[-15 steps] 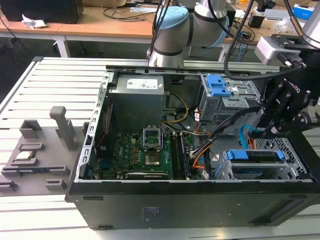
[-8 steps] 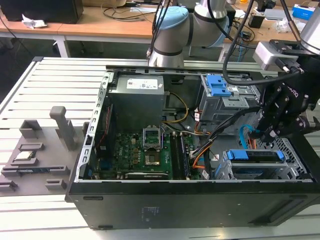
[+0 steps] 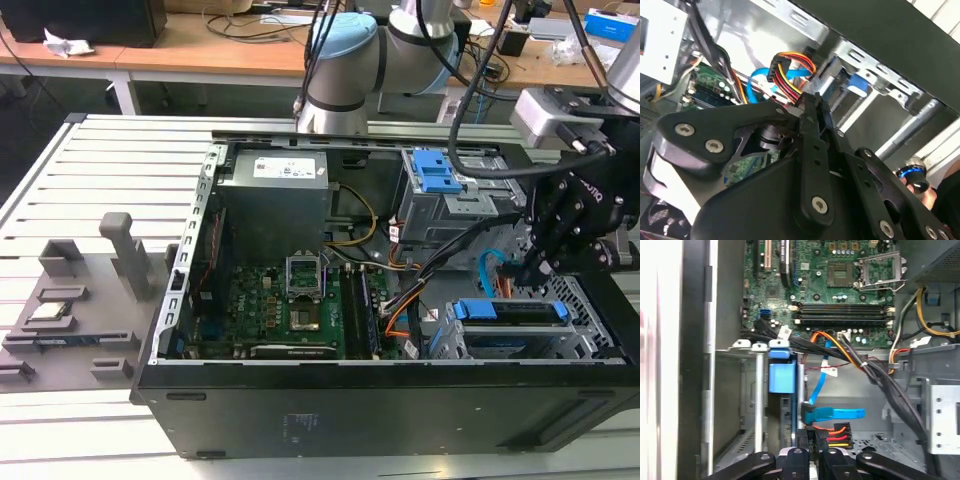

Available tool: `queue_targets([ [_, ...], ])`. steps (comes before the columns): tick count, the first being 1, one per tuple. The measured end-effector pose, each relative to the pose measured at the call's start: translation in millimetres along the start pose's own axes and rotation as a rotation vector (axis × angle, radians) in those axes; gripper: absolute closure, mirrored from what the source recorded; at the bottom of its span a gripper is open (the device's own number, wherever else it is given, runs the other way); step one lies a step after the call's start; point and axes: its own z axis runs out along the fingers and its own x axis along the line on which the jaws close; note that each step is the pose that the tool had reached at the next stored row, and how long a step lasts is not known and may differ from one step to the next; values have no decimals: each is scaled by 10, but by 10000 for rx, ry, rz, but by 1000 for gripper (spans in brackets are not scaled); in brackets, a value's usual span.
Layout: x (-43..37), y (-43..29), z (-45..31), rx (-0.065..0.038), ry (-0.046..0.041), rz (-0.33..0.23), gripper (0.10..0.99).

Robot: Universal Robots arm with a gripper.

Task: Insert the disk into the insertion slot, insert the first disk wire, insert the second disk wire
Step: 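Insert the first disk wire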

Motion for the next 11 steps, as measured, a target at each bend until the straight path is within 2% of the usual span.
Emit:
queue_targets([
  [2, 122, -4, 13, 0, 3, 0, 918],
  [3, 140, -24, 34, 0, 0, 1, 918],
  [5, 138, -64, 60, 0, 3, 2, 918],
  [11, 137, -73, 99, 0, 4, 10, 918],
])
